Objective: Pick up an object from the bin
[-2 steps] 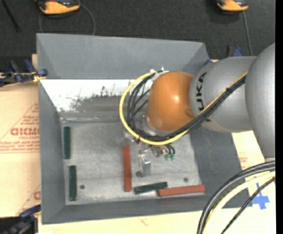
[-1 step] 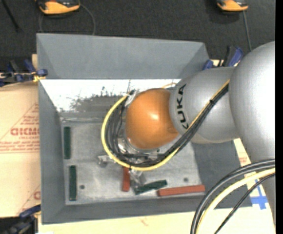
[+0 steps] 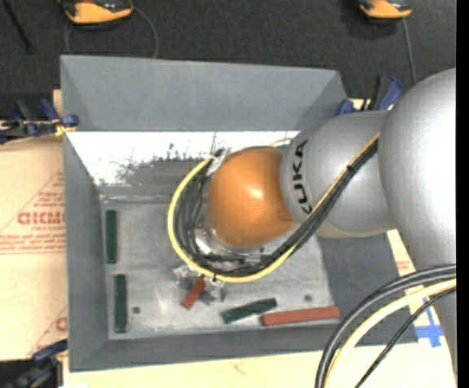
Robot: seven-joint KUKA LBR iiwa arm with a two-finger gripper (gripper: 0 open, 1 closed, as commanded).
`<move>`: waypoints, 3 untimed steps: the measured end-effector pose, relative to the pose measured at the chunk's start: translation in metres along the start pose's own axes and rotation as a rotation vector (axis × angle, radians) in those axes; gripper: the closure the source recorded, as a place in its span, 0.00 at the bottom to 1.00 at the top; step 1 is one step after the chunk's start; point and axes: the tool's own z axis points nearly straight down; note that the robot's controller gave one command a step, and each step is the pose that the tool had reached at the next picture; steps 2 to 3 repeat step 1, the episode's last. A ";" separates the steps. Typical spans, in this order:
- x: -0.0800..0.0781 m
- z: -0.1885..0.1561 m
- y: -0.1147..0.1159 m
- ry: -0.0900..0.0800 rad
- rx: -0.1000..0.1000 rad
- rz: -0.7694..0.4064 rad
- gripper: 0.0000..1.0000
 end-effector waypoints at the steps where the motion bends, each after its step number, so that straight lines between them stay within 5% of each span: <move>1: -0.006 -0.151 -0.010 -0.006 0.008 -0.033 1.00; 3: -0.006 -0.151 -0.010 -0.006 0.008 -0.033 1.00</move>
Offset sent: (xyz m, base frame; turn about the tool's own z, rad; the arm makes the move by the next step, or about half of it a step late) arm 0.0090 -0.0019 0.1451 -0.0366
